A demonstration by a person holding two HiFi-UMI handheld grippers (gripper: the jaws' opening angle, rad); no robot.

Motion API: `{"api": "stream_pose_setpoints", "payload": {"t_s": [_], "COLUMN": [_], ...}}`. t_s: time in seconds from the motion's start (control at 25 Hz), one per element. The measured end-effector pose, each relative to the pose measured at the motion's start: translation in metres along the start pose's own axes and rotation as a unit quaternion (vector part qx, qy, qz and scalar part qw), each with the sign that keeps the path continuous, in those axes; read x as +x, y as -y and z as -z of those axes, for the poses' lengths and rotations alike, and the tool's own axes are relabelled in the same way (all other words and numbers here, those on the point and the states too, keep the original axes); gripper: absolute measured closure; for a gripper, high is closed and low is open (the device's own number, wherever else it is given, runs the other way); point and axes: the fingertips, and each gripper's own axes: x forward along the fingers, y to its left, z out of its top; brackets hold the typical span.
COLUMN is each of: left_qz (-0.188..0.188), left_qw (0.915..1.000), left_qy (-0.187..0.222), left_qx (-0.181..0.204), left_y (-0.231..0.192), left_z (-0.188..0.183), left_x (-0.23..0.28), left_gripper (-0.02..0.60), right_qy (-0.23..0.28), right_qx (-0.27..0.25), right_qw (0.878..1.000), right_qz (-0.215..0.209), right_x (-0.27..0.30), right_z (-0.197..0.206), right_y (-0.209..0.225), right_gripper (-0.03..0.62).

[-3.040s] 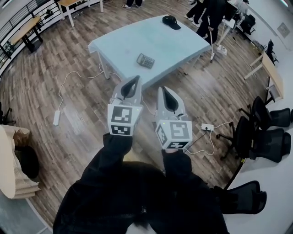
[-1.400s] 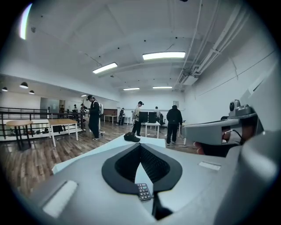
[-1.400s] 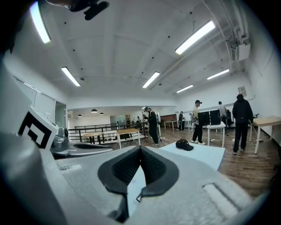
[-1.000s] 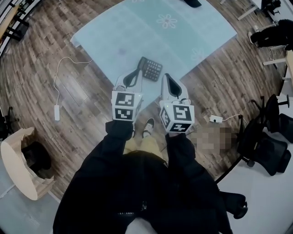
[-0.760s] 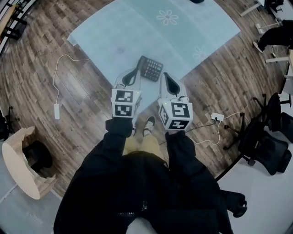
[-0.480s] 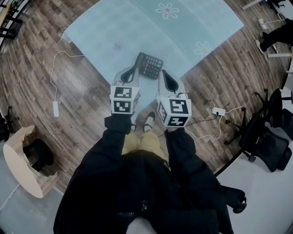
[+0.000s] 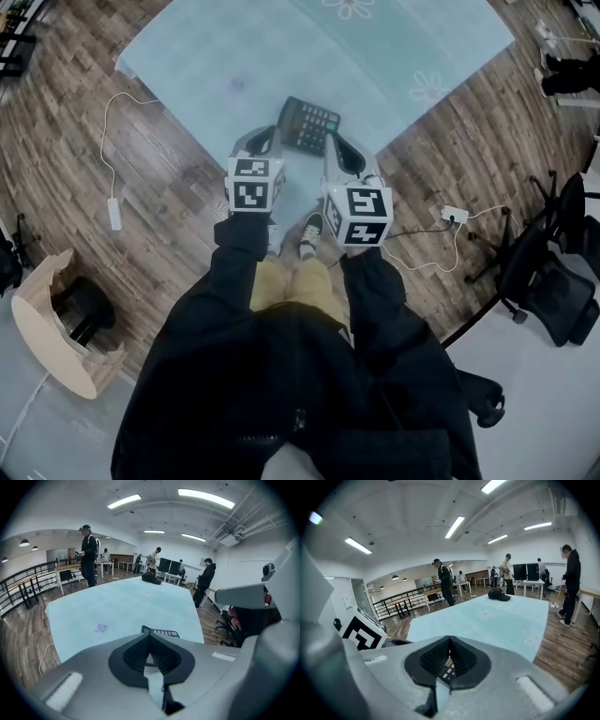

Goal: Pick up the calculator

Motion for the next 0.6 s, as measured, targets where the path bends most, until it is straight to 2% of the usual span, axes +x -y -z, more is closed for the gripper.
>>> {"api": "stream_pose_setpoints", "payload": {"t_s": [0.16, 0.2, 0.24, 0.28, 0.6], "left_qz": [-0.003, -0.001, 0.002, 0.004, 0.017], "left_qw": [0.9997, 0.9995, 0.9993, 0.999, 0.9962], "left_qy": [-0.023, -0.028, -0.033, -0.038, -0.066], "left_qx": [-0.011, -0.015, -0.019, -0.023, -0.055], "left_y": [-0.012, -0.014, -0.014, -0.015, -0.017], "left_z": [0.016, 0.019, 0.022, 0.026, 0.043], "left_x": [0.016, 0.02, 0.024, 0.027, 0.047], "left_gripper": [0.58, 0.564, 0.509, 0.492, 0.457], "right_qy": [-0.006, -0.008, -0.009, -0.011, -0.03], "right_qx": [0.001, 0.002, 0.003, 0.004, 0.01], "right_qw": [1.0, 1.0, 1.0, 1.0, 0.999], "right_qz": [-0.003, -0.004, -0.003, -0.003, -0.001], "right_x": [0.009, 0.01, 0.011, 0.012, 0.025], "right_z": [0.004, 0.006, 0.008, 0.01, 0.026], "right_y": [-0.003, -0.003, -0.002, -0.001, 0.006], "right_gripper": [0.592, 0.592, 0.592, 0.592, 0.592]}}
